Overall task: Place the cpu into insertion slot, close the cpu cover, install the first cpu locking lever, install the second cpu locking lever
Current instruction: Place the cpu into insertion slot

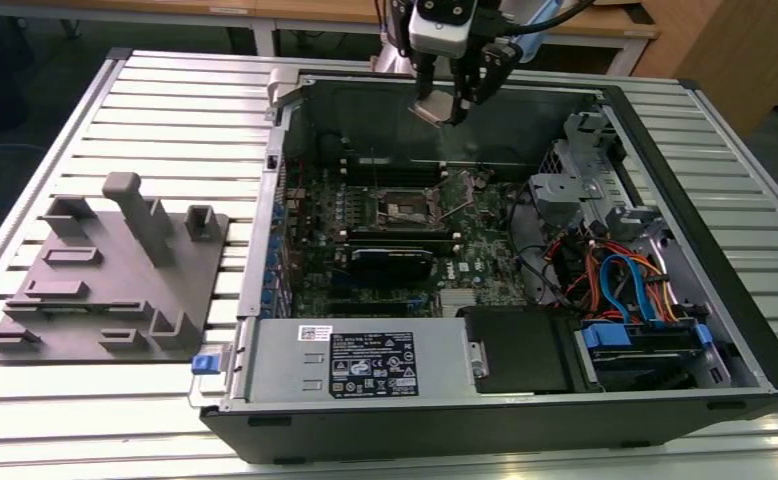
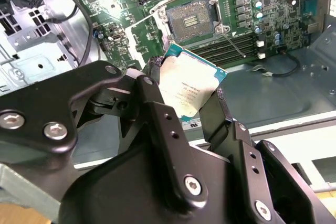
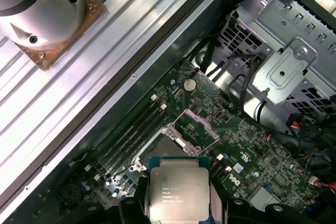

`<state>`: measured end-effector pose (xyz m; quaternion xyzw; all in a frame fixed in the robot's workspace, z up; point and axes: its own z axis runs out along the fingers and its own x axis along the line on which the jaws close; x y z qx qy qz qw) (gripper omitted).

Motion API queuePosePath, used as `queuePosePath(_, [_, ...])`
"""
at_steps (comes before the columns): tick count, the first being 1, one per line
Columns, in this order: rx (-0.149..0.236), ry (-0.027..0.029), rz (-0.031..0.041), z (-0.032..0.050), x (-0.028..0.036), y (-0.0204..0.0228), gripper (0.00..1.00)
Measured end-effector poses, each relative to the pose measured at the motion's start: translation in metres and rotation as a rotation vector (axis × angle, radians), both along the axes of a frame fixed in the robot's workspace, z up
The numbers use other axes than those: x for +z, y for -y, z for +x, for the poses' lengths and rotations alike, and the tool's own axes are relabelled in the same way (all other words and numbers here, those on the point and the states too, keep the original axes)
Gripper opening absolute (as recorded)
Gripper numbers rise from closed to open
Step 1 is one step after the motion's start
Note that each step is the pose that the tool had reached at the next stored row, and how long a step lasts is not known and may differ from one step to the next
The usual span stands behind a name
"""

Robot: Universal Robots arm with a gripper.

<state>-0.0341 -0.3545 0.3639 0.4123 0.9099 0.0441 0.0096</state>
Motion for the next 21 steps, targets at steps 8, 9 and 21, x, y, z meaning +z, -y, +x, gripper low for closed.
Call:
queuePosePath(8, [-0.003,0.0001,0.0000,-0.0014,0.0000,0.0000,0.54])
queuePosePath(9, [-0.006,0.0000,0.0000,-0.0016,0.0000,0.0000,0.54])
queuePosePath(21, [-0.057,0.0001,0.0000,-0.0019,0.0000,0.0000,0.54])
